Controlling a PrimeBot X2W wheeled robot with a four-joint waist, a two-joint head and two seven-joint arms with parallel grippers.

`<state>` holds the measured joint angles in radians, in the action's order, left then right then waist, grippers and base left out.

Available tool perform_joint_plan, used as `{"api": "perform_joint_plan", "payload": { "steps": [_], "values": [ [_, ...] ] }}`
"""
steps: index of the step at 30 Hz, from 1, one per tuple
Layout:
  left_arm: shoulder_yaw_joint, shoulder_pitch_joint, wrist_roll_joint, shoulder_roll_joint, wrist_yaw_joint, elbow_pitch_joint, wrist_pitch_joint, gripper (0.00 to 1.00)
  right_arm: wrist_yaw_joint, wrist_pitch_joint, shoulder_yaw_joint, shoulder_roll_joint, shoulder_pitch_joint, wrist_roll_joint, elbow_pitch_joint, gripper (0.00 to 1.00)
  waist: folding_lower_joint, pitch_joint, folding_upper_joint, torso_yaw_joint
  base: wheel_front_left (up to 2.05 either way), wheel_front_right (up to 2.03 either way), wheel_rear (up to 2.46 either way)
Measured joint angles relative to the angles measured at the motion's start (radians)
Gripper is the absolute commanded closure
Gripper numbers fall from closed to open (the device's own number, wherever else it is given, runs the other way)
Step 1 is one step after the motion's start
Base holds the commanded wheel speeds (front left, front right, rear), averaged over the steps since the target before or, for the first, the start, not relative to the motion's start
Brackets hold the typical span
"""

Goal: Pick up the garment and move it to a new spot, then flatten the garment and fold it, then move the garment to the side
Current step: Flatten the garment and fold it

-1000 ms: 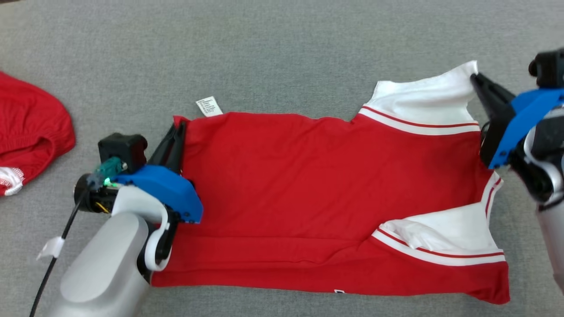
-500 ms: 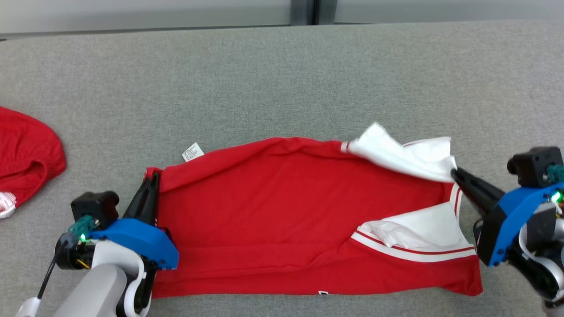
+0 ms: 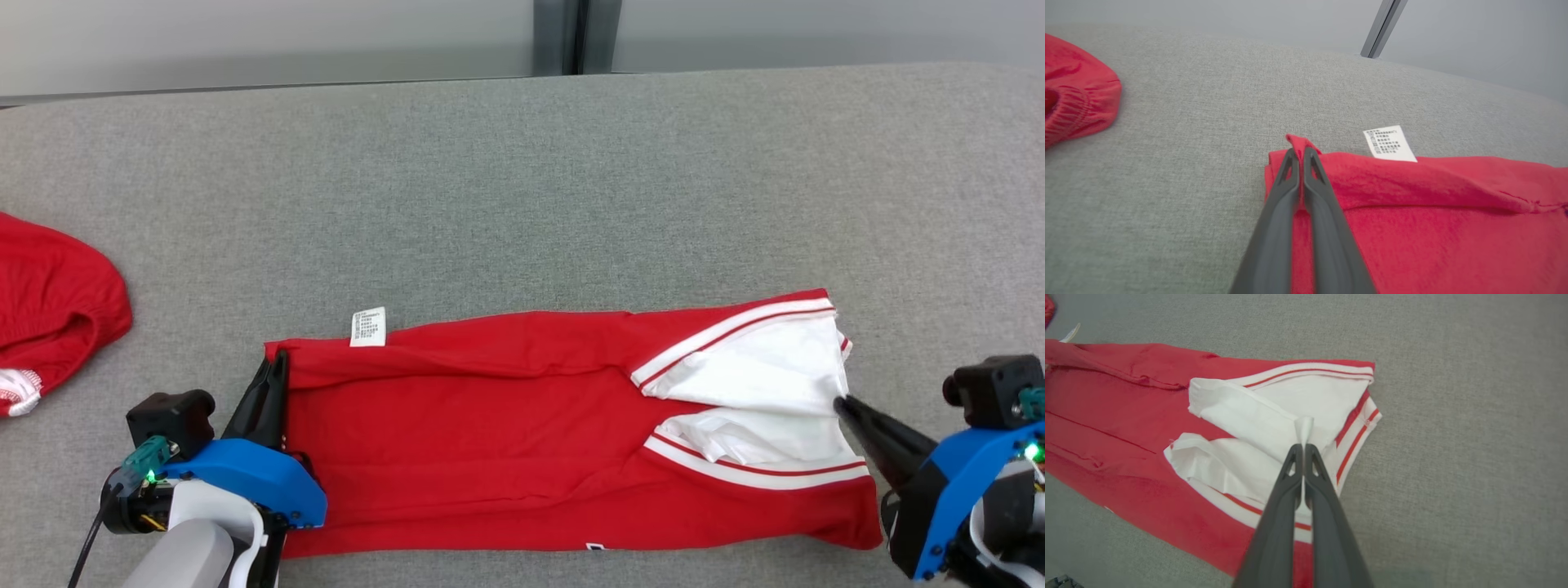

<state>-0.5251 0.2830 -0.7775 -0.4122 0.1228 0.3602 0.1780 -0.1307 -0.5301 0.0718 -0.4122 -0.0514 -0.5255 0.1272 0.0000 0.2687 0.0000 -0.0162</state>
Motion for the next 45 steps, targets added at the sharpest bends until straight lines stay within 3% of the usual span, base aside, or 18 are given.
{"api": "perform_joint_plan", "payload": {
  "steps": [10, 11, 12, 13, 21, 30, 38, 45],
  "values": [
    [0.002, -0.019, -0.012, 0.005, -0.002, 0.027, 0.019, 1.00, 0.000, -0.073, -0.061, 0.055, 0.115, 0.014, 0.059, 1.00, 0.0000, -0.020, 0.0000, -0.012, 0.00, 0.00, 0.00],
    [0.004, -0.023, -0.018, 0.006, -0.002, 0.030, 0.018, 0.95, 0.000, -0.084, -0.065, 0.064, 0.121, 0.014, 0.063, 0.67, 0.0000, -0.021, -0.0001, -0.013, 0.00, 0.00, 0.00],
    [0.006, -0.028, -0.021, 0.006, -0.002, 0.032, 0.017, 0.56, 0.000, -0.096, -0.070, 0.074, 0.126, 0.014, 0.064, 0.00, 0.0000, -0.023, 0.0000, -0.015, 0.00, 0.00, 0.00],
    [0.007, -0.033, -0.023, 0.007, 0.001, 0.034, 0.017, 0.00, 0.000, -0.106, -0.074, 0.085, 0.133, 0.015, 0.064, 0.00, 0.0000, -0.024, 0.0000, -0.016, 0.00, 0.00, 0.00],
    [0.094, -0.066, -0.036, 0.045, 0.016, -0.022, 0.076, 0.00, 0.000, -0.093, -0.111, 0.134, 0.128, 0.067, 0.060, 0.00, 0.0000, -0.053, -0.0001, -0.009, 0.00, 0.00, 0.00],
    [0.280, -0.153, 0.190, 0.139, -0.068, -0.237, 0.084, 0.00, 0.000, -0.095, -0.283, 0.279, 0.080, 0.132, 0.015, 0.00, 0.0000, -0.104, -0.0001, 0.039, 0.00, 0.00, 0.00],
    [0.322, -0.188, 0.251, 0.172, -0.122, -0.197, 0.084, 0.00, 0.000, -0.166, -0.352, 0.337, 0.018, 0.196, -0.111, 0.00, 0.0000, -0.133, -0.0001, 0.067, 0.00, 0.00, 0.00],
    [0.326, -0.163, 0.261, 0.150, -0.118, -0.157, 0.060, 0.00, 0.000, -0.208, -0.395, 0.354, -0.066, 0.239, -0.260, 0.00, 0.0000, -0.133, 0.0000, 0.082, 0.00, 0.00, 0.00]
  ]
}}
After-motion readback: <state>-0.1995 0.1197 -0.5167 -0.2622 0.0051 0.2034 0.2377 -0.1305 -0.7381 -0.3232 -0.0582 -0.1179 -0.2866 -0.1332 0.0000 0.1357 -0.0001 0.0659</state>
